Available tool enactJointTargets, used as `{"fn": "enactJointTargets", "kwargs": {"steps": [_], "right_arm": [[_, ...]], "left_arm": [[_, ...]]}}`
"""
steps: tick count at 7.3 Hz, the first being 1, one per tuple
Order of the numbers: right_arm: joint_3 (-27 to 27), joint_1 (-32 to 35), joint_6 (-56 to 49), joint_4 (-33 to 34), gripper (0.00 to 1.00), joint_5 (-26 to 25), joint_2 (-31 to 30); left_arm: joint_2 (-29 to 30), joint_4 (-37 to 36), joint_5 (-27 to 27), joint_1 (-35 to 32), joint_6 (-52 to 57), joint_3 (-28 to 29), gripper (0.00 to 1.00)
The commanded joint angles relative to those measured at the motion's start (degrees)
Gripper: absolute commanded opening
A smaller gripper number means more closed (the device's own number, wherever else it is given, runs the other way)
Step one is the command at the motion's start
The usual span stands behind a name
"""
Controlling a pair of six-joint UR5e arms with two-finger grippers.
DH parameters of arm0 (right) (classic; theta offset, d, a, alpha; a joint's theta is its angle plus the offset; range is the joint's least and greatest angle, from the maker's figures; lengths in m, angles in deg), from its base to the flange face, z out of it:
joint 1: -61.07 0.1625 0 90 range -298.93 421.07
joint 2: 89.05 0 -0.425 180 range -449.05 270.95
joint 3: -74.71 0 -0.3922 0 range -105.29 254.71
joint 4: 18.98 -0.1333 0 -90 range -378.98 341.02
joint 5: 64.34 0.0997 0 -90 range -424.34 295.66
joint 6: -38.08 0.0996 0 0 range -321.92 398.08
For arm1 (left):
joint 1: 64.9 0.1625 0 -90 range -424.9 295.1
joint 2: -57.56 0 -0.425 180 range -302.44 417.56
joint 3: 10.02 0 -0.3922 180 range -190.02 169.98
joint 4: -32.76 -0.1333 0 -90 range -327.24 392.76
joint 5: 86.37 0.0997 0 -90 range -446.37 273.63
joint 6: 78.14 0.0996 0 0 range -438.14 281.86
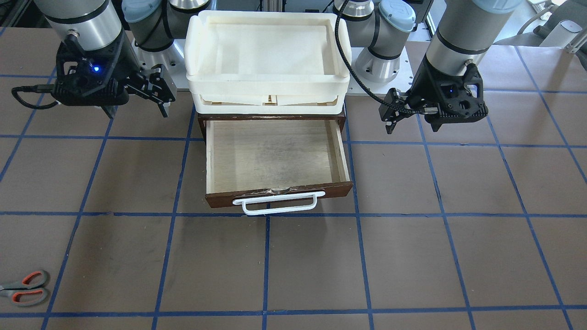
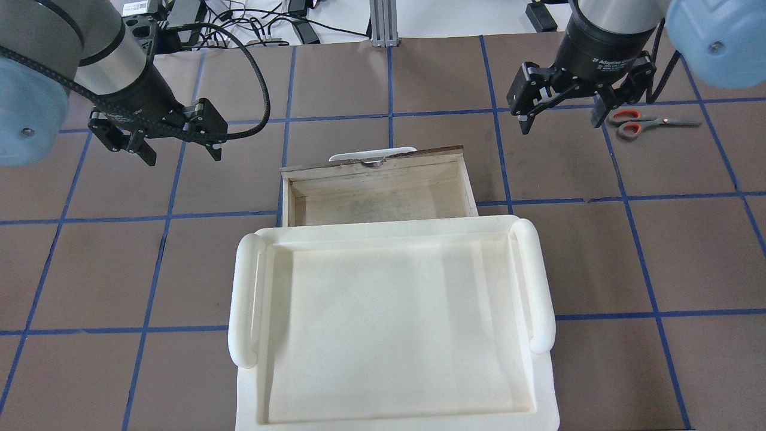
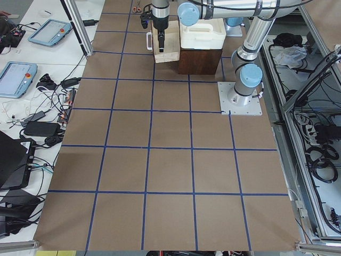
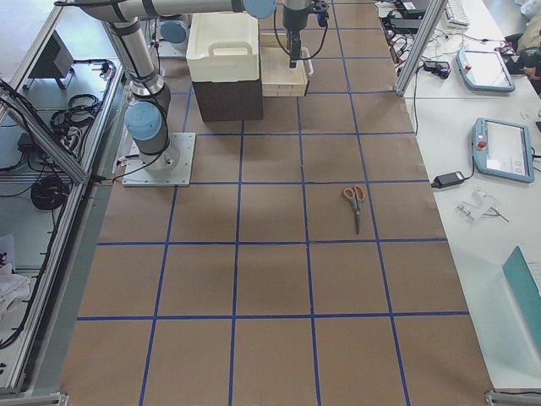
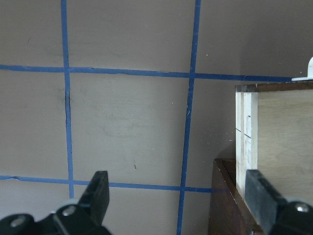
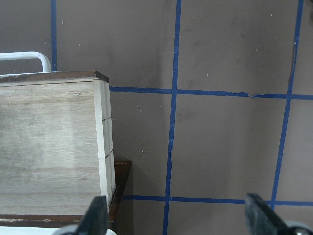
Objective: Put scissors in drawer and close it
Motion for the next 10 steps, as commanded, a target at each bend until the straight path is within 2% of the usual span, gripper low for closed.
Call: {"fn": "enactJointTargets", "kwargs": {"steps": [1,3,5,8,9,10], "right_arm": [[0.1,0.0,-0.6,0.2,1.0,0.3,0.1],[0.2,-1.2,-7.1,0.5,1.0,0.3,0.5],[0.0,-5.5,-16.8,0.5,1.0,0.4,0.7],[-0.5,-15.6,-47.4,0.8,1.0,-0.2,4.9],[-0.5,-18.7,-55.1,3.5,1.0,-0.2,7.7],[-0.5,-21.4,-67.5,7.9,1.0,-0.3,11.2]], "left_arm": [[0.0,0.0,-0.2,0.0,-0.1,0.0,1.0],[0.3,0.0,-0.1,0.5,0.0,0.0,1.0],[0.9,-0.1,-0.3,0.6,0.0,0.0,1.0],[1.3,-0.2,-0.1,0.7,0.0,0.0,1.0],[1.6,-0.2,0.0,0.7,0.0,0.0,1.0],[1.6,-0.1,0.0,0.7,0.0,0.0,1.0]]}}
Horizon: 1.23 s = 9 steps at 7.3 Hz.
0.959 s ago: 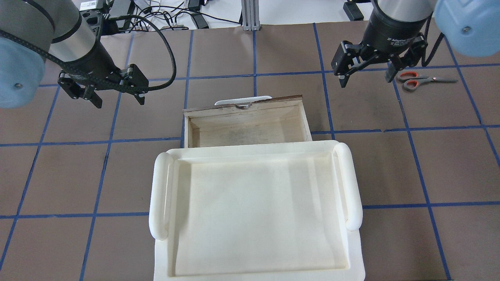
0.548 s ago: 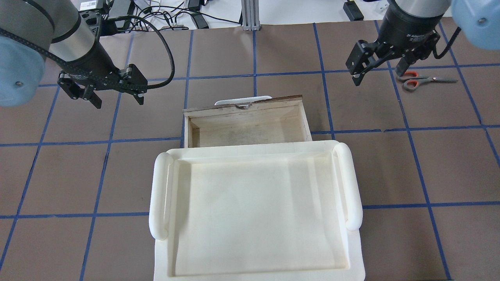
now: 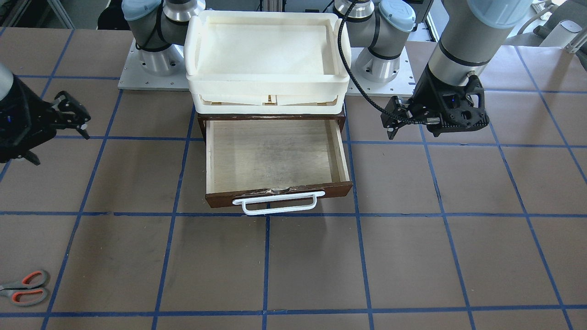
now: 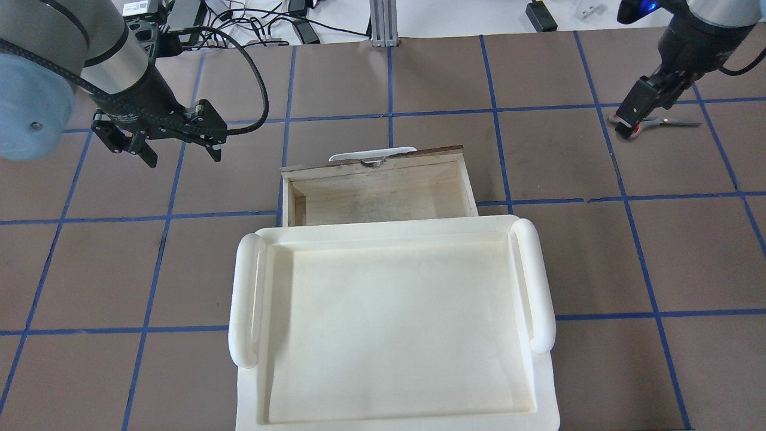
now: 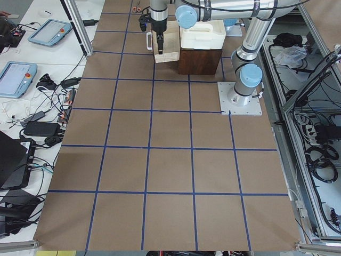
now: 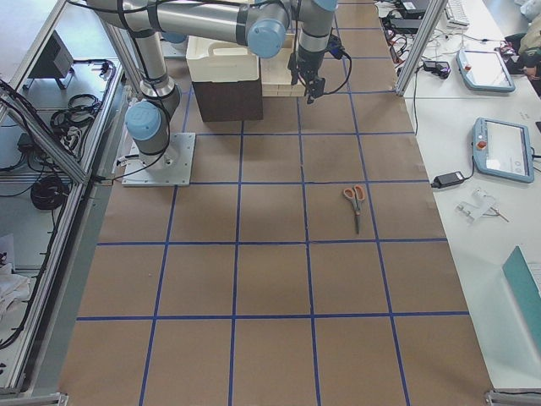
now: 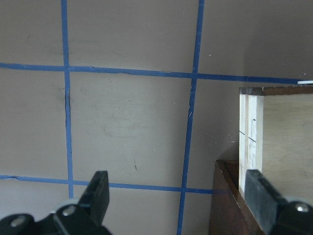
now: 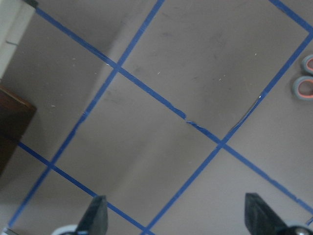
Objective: Put scissors in drawer and close it
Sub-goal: 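Move the right gripper over the grey-and-orange scissors and lower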
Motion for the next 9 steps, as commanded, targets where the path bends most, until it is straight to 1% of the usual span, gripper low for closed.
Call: {"fn": "enactJointTargets", "kwargs": {"steps": [1,2,3,4,6,7,9], "right_arm": [[0.0,-6.8,-26.8,9.6,1.0,-0.6,7.7],[0.0,-9.6,-38.8,12.3,1.0,-0.3,11.1],[0.0,-11.5,-51.0,18.4,1.0,0.1,15.0],[0.0,-11.7,-59.7,26.7,1.0,0.2,18.6],[0.0,-11.7,-61.8,40.9,1.0,0.6,26.3],[0.6,-11.7,-62.1,45.6,1.0,3.4,29.5],[1.2,-11.7,-62.2,45.9,1.0,4.3,30.9]], "left_arm": [[0.1,0.1,0.0,0.0,0.0,0.0,1.0],[0.1,0.1,0.0,0.0,0.0,0.0,1.0],[0.1,0.1,0.0,0.0,0.0,-0.1,1.0],[0.2,0.1,0.0,0.0,-0.1,-0.1,1.0],[0.0,0.1,0.0,0.0,-0.5,-0.5,1.0],[0.0,0.1,0.0,0.0,-0.5,-0.5,1.0],[0.0,0.1,0.0,0.0,-0.5,-0.5,1.0]]}}
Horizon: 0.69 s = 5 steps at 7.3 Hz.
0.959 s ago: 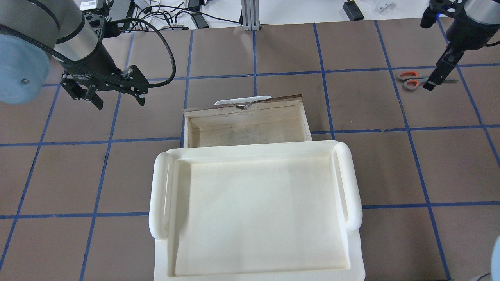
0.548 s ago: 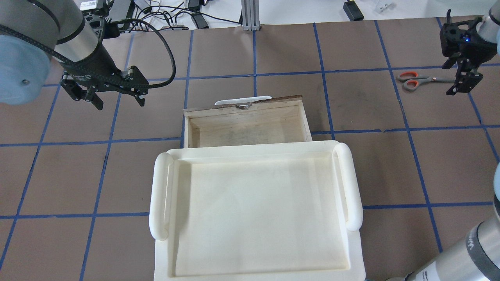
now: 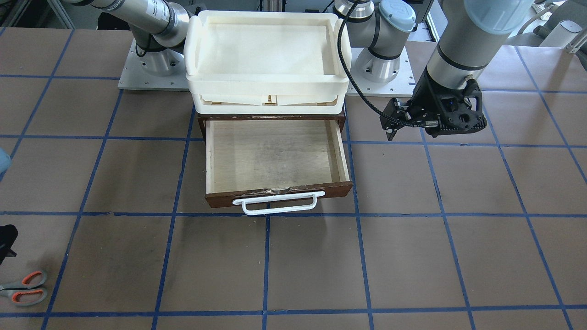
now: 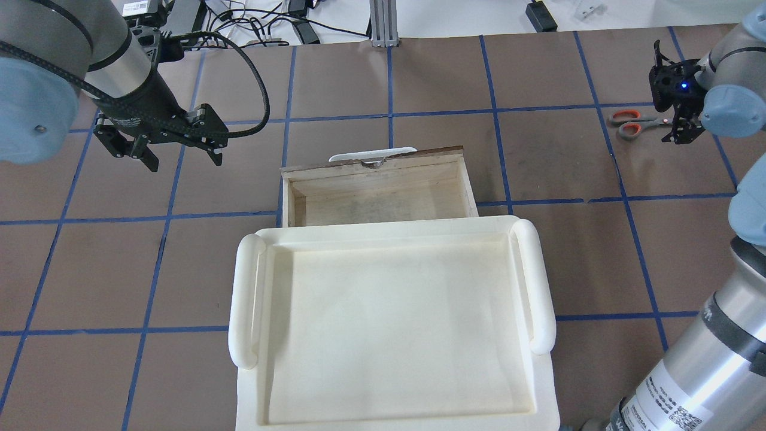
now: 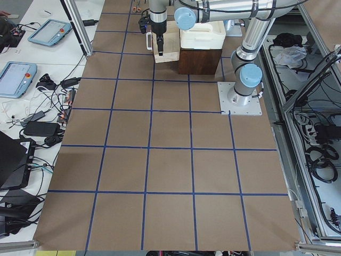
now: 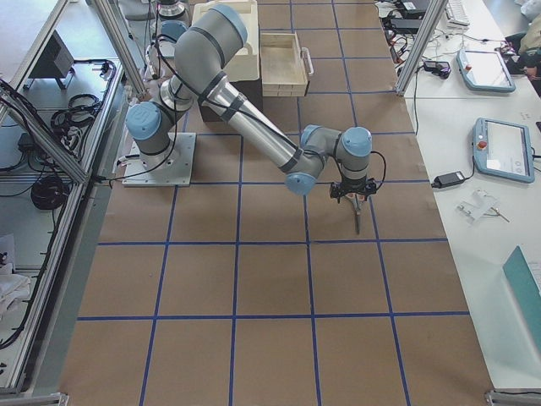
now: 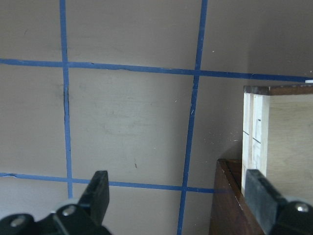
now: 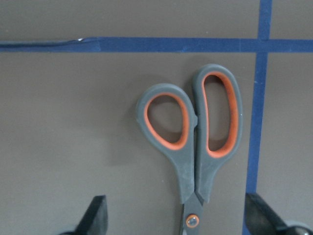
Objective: Put scissors in drawer and close it
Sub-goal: 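Move the right gripper over the grey-and-orange scissors and lower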
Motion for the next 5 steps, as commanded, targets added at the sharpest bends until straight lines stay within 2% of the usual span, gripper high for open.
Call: {"fn": "enactJointTargets", "kwargs": {"steps": [1,3,5], "right_arm": [[1.2,0.1,0.7,0.7,0.99,0.7,1.6],[4.8,0.1,-0.5,-2.5,0.99,0.7,4.5],[4.9,0.1,-0.4,-3.3,0.92,0.7,4.5]], "left_arm": [[0.0,0.0,0.0,0.0,0.0,0.0,1.0],[0.0,0.0,0.0,0.0,0.0,-0.1,1.0],[0.0,0.0,0.0,0.0,0.0,-0.1,1.0]]}}
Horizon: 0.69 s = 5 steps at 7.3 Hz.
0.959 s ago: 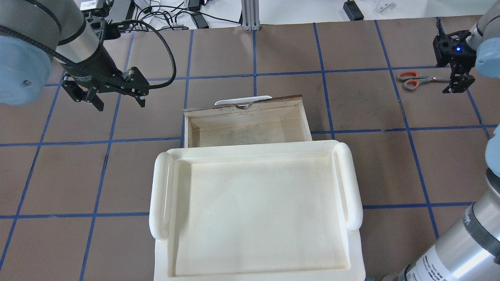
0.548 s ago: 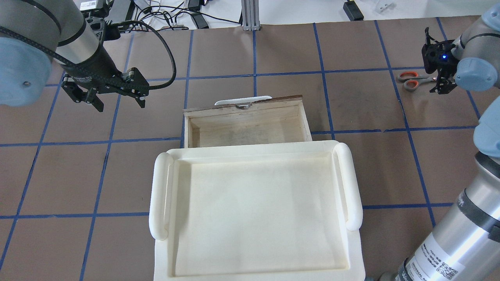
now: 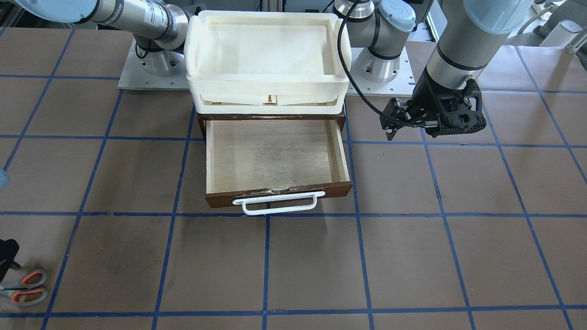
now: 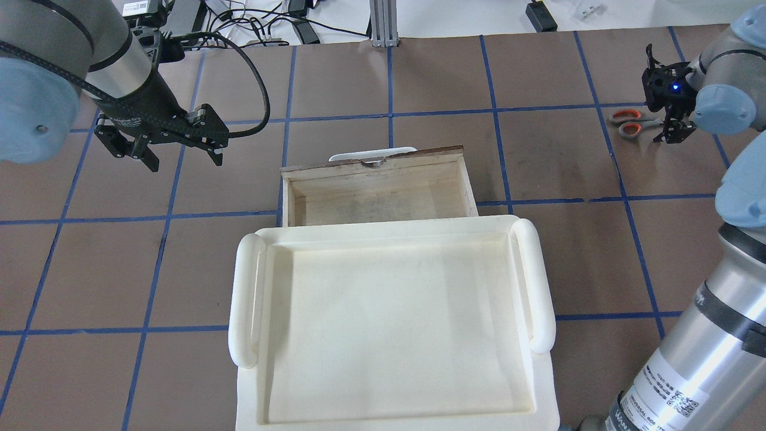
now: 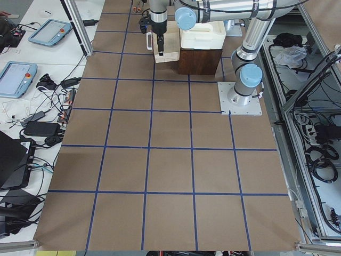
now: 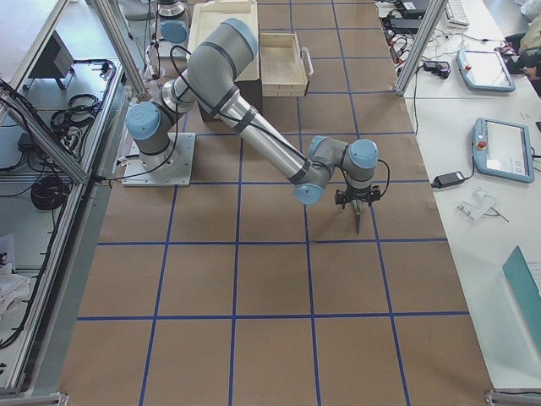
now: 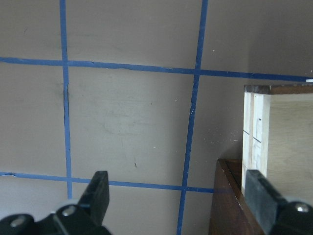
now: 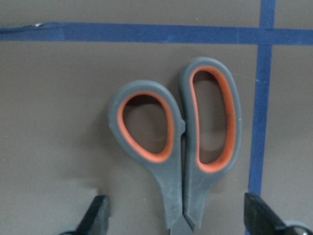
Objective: Put scissors in drawer and close it
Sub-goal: 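Move the right gripper over the grey-and-orange scissors and lower, then close the right gripper on the scissors handles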
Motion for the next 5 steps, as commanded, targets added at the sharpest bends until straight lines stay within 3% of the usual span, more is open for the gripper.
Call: {"fn": "enactJointTargets", "kwargs": {"steps": [1,3,5], "right_arm": [[0.3,-0.1,0.0,-0.6,0.73,0.0,0.3],[0.4,-0.1,-0.2,-0.6,0.32,-0.1,0.2],[0.4,-0.1,-0.2,-0.6,0.05,-0.1,0.0]], "left_arm": [[0.0,0.0,0.1,0.0,0.0,0.0,1.0],[0.0,0.0,0.0,0.0,0.0,0.0,1.0],[0.0,0.0,0.1,0.0,0.0,0.0,1.0]]}}
